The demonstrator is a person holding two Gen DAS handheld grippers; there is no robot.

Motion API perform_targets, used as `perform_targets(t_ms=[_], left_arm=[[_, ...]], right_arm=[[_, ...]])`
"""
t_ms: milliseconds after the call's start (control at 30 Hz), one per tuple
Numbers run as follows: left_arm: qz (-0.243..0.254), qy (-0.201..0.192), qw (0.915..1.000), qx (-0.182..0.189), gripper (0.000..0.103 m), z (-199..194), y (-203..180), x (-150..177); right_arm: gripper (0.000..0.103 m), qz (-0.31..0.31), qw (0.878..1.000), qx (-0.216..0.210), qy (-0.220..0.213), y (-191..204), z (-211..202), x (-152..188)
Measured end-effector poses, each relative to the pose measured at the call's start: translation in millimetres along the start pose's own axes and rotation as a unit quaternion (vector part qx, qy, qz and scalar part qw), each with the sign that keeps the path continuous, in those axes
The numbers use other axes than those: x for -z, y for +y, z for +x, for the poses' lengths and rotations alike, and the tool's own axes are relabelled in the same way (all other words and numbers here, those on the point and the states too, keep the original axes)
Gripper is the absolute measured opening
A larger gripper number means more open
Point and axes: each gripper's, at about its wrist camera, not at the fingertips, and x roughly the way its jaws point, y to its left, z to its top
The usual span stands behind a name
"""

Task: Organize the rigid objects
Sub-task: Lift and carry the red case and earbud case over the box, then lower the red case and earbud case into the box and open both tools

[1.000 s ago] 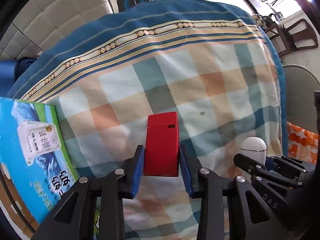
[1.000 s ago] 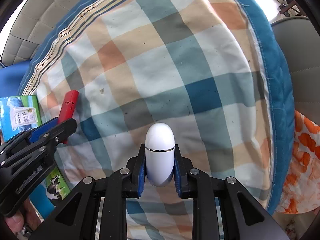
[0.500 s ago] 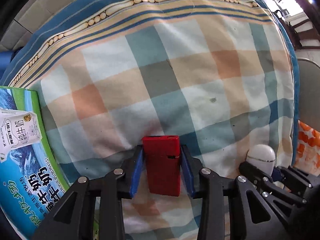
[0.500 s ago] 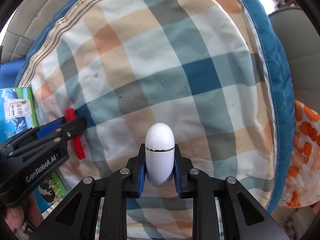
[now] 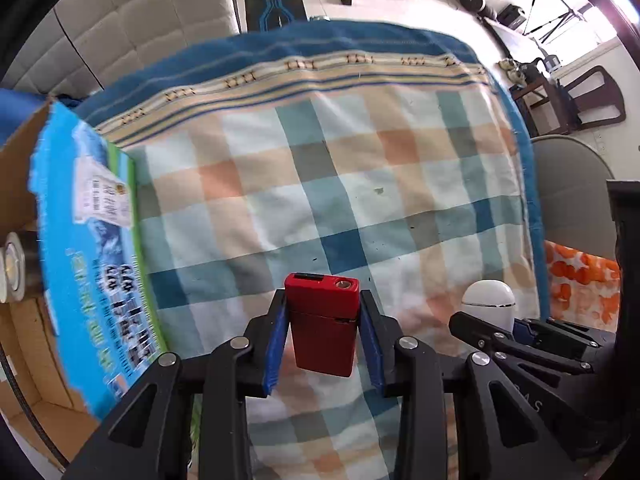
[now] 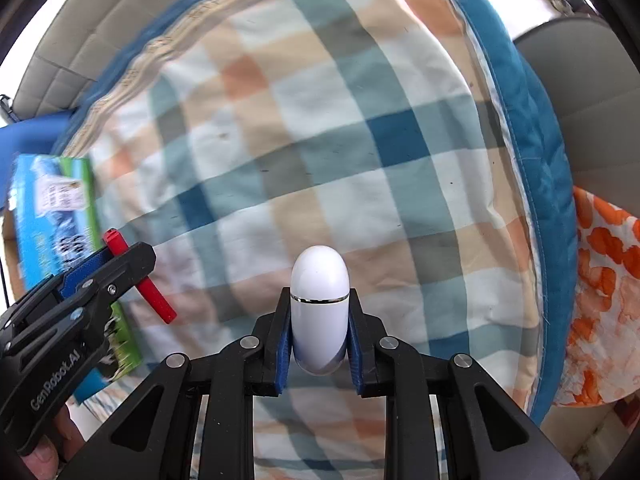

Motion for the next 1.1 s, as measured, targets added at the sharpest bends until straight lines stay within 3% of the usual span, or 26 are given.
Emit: perform_targets(t_ms=[200, 367, 633, 867, 1100], left_arm=[[-0.015, -0.049, 0.9985, 0.019, 0.031, -51.9, 23.5, 4.6], [-0.032, -0.091, 0.9949, 0.03, 0.031, -93.3, 36.4, 15.7], [-0.074, -0.13, 0.9886, -0.014, 0.031, -147.4, 119.5, 54.6], [-0.122, -0.114, 0.9847, -0.048, 0.031, -144.4, 202.7, 83.1], [-0.146, -0.051, 0.9862, -0.059, 0.031, -89.8, 270.4, 88.2]], right_arm=[[0.025, -0.036, 0.999, -0.017, -0.026, 35.6, -40.7, 14.6], [0.025, -0.077, 0.995, -0.033, -0.051, 88.9, -80.9, 35.1], [0.025, -0.146, 0.985, -0.055, -0.068, 199.7, -104.1, 75.3], [0.025, -0.183, 0.98, -0.062, -0.039, 282.0, -62.0, 97.3], [0.025, -0.181, 0.982, -0.045, 0.001, 327.5, 7.8, 92.1]])
